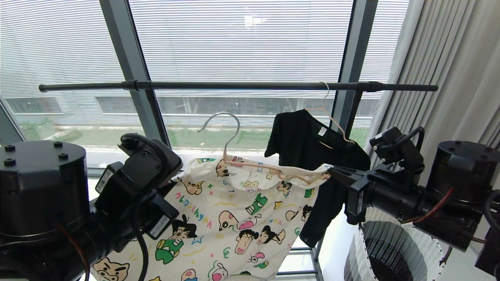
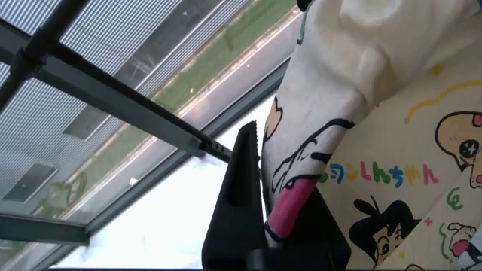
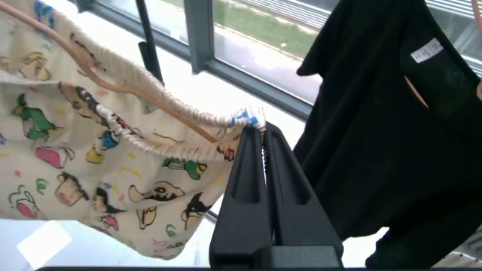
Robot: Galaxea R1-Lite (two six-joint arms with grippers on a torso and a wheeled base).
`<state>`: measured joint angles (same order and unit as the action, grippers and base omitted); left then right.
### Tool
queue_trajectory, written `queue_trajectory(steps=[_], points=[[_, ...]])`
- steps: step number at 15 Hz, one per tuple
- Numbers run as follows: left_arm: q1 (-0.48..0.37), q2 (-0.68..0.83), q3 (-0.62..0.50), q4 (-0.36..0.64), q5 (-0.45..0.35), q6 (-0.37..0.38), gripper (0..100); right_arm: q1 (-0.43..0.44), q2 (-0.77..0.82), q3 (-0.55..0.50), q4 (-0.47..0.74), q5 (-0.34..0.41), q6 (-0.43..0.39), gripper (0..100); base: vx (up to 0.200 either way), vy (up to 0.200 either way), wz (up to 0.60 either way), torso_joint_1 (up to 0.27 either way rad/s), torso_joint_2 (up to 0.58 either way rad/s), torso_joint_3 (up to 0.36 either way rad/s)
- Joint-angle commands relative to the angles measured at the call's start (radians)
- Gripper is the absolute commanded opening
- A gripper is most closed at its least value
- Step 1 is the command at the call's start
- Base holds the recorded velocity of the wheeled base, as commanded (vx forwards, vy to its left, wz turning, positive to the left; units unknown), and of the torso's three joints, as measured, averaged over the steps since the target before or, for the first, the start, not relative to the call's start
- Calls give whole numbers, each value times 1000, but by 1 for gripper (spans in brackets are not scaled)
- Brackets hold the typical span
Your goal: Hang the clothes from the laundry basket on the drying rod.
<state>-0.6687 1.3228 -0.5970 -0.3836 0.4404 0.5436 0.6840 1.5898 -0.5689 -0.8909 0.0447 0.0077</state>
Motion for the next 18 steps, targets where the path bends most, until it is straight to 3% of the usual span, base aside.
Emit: queue_trajectory(steps=[1, 3, 7, 8, 11, 13, 15, 18], points=[[0, 18, 0, -1, 0, -2, 0, -6, -108, -35, 121, 69, 0, 0, 0, 0, 0, 0, 0, 0], [0, 19, -4, -23, 0, -10, 0, -11, -191, -108, 291, 172, 0, 0, 0, 0, 0, 0, 0, 0], [1, 19, 0, -75, 29, -13, 0, -8, -263, -203, 472, 204, -2, 0, 0, 0, 0, 0, 0, 0], [1, 19, 0, -83, 31, -13, 0, -8, -292, -204, 526, 227, -2, 100, 0, 0, 0, 0, 0, 0], [-2, 18, 2, -121, 26, -17, 0, -6, -356, -198, 592, 261, -3, 100, 0, 0, 0, 0, 0, 0], [-40, 18, 5, -150, -2, -63, 0, -6, -376, -201, 635, 262, -18, 100, 0, 0, 0, 0, 0, 0], [-98, 16, 5, -158, -28, -105, 0, -6, -384, -203, 704, 293, -124, 100, 0, 0, 0, 0, 0, 0], [-177, 49, 0, -159, -39, -106, 0, -6, -379, -281, 829, 371, -256, 100, 0, 0, 0, 0, 0, 0]])
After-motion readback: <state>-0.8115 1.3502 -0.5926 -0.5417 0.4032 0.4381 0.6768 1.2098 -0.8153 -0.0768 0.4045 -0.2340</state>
